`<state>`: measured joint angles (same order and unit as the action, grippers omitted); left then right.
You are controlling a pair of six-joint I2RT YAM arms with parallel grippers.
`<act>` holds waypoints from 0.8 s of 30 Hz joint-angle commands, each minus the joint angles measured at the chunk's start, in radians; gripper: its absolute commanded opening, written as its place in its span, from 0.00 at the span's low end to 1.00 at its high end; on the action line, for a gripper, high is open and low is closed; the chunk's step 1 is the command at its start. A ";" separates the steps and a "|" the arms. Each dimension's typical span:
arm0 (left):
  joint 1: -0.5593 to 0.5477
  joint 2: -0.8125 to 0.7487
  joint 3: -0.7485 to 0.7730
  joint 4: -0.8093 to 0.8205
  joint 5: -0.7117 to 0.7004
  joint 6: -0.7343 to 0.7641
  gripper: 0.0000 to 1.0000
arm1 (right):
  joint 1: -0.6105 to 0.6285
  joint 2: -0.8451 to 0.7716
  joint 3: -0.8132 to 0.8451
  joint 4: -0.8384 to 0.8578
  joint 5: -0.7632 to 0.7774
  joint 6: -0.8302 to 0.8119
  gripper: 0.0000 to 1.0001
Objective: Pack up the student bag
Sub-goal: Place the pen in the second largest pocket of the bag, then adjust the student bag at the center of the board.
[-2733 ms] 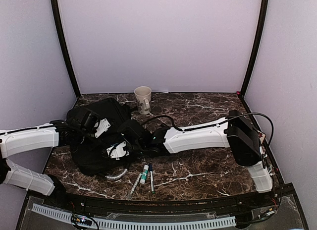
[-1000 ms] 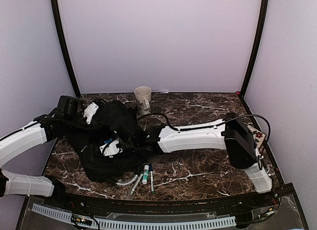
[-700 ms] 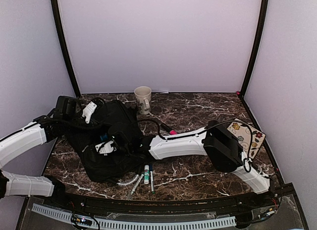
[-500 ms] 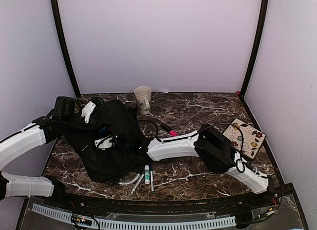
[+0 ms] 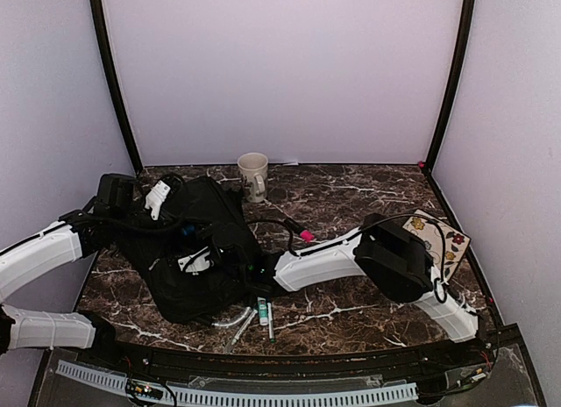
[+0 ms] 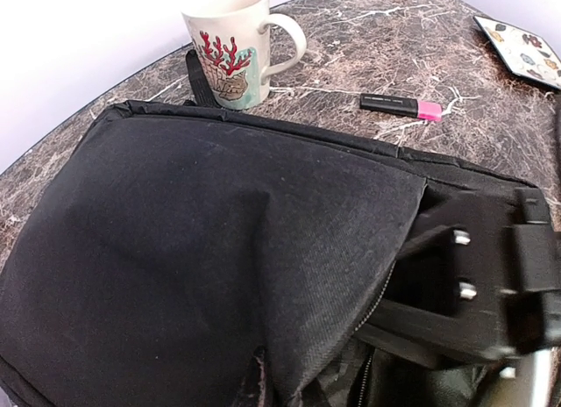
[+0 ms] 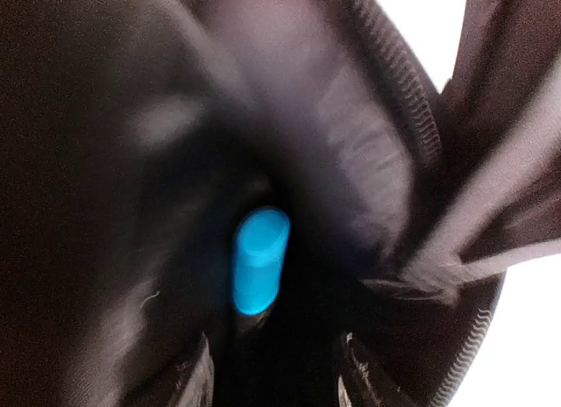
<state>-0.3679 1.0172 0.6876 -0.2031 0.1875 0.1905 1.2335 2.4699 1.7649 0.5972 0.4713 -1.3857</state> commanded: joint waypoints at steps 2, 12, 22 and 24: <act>0.009 -0.004 0.008 0.117 -0.039 -0.029 0.00 | 0.048 -0.149 -0.081 -0.204 -0.014 0.097 0.46; 0.010 0.046 0.003 0.110 -0.065 -0.028 0.00 | 0.047 -0.276 0.056 -0.729 -0.177 0.429 0.40; 0.009 0.080 0.007 0.101 -0.079 -0.021 0.00 | 0.009 -0.422 0.071 -1.170 -0.570 0.625 0.43; 0.009 0.083 0.009 0.098 -0.078 -0.019 0.00 | 0.008 -0.426 0.054 -1.179 -0.567 0.635 0.45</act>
<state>-0.3683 1.0943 0.6872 -0.1558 0.1490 0.1745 1.2518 2.0785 1.8191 -0.4484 0.0319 -0.8261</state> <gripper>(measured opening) 0.028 0.440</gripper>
